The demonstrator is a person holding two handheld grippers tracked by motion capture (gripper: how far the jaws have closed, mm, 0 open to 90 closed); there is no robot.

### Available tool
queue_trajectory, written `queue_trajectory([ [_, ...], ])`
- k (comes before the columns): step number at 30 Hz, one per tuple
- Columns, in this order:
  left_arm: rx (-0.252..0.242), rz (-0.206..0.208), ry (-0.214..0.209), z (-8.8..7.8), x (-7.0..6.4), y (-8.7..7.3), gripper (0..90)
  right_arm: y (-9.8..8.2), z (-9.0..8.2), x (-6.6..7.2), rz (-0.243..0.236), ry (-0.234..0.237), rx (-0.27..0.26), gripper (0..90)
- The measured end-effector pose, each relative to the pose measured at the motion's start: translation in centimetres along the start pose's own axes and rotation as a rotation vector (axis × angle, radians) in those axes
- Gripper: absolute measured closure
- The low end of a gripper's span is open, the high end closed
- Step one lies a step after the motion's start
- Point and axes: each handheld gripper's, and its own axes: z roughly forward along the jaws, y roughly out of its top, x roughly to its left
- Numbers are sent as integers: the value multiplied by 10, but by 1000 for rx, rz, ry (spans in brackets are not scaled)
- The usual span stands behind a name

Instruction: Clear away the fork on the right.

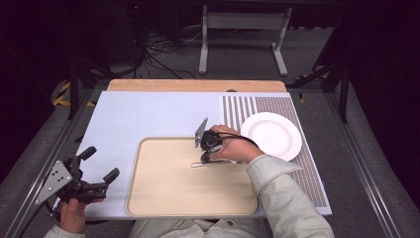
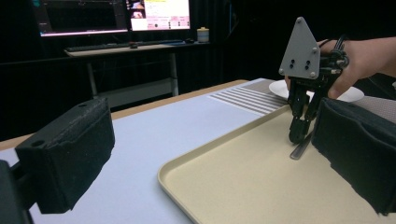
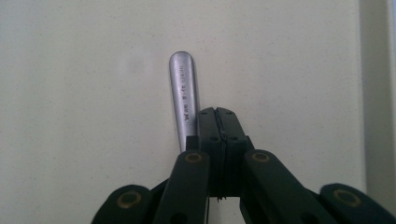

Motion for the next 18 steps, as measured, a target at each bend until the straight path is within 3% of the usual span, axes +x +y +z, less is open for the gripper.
queue_trajectory([
  [18,1,0,2,0,0,0,2,-10,-4,25,-33,84,46,900],
])
